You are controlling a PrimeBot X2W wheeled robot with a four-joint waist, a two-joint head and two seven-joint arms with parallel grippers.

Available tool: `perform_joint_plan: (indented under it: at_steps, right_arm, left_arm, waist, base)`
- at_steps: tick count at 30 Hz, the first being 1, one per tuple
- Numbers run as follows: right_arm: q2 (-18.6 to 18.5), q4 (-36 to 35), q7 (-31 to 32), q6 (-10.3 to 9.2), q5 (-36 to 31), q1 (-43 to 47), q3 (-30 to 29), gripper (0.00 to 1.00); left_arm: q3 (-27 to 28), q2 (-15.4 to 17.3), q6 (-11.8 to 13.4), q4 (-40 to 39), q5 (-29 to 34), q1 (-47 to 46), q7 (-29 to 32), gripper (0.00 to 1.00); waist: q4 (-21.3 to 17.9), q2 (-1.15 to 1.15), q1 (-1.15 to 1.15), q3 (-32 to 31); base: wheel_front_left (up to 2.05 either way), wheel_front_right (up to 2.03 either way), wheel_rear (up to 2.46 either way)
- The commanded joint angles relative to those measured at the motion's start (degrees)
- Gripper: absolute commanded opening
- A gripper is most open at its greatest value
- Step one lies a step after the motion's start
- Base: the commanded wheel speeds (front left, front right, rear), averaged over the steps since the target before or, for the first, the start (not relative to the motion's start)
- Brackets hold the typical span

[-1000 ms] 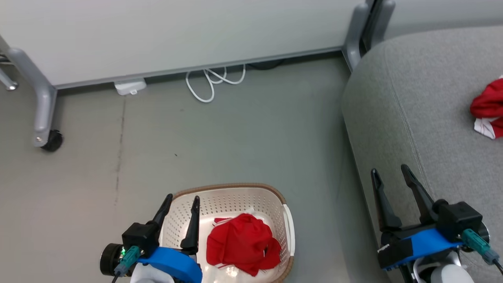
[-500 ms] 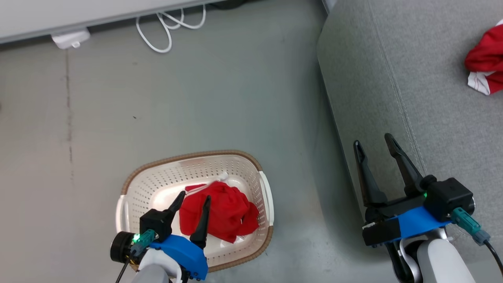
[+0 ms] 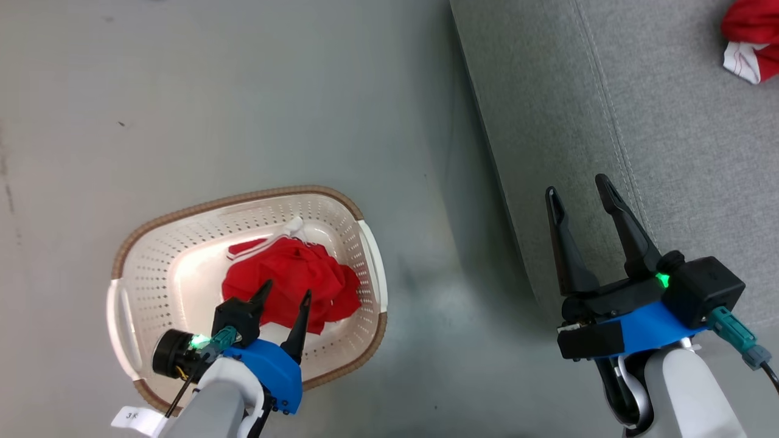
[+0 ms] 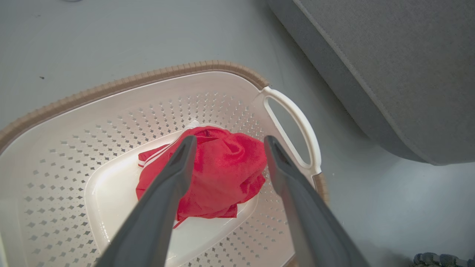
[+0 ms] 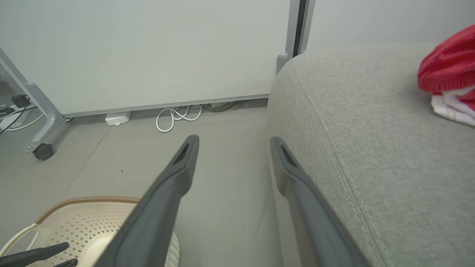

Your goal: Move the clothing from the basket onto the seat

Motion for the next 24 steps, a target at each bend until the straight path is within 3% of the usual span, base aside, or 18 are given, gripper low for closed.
perform_joint_plan:
  at_steps: [1,13,24]
  right_arm:
    - [0.1,-0.3,-0.4,0.03,0.3,-1.2,0.2,1.00]
    - [0.1,0.1,-2.0,0.03,2.3,-4.1,2.3,1.00]
    - [0.1,-0.2,-2.6,0.03,2.8,-5.7,3.6,1.00]
  left_arm:
    - [-0.6,0.6,-0.1,0.6,0.4,-1.5,-0.2,1.00]
    - [-7.4,2.7,-0.1,9.3,3.0,-8.4,-0.2,1.00]
    - [-5.3,1.2,0.0,16.5,-0.2,-11.8,-0.2,1.00]
  waist:
    - [-1.3,-0.01,-0.01,2.2]
    - [-2.6,-0.01,-0.01,8.2]
    - [-3.1,-0.01,-0.01,10.6]
  base:
    - [0.00,0.00,0.00]
    - [0.00,0.00,0.00]
    - [0.00,0.00,0.00]
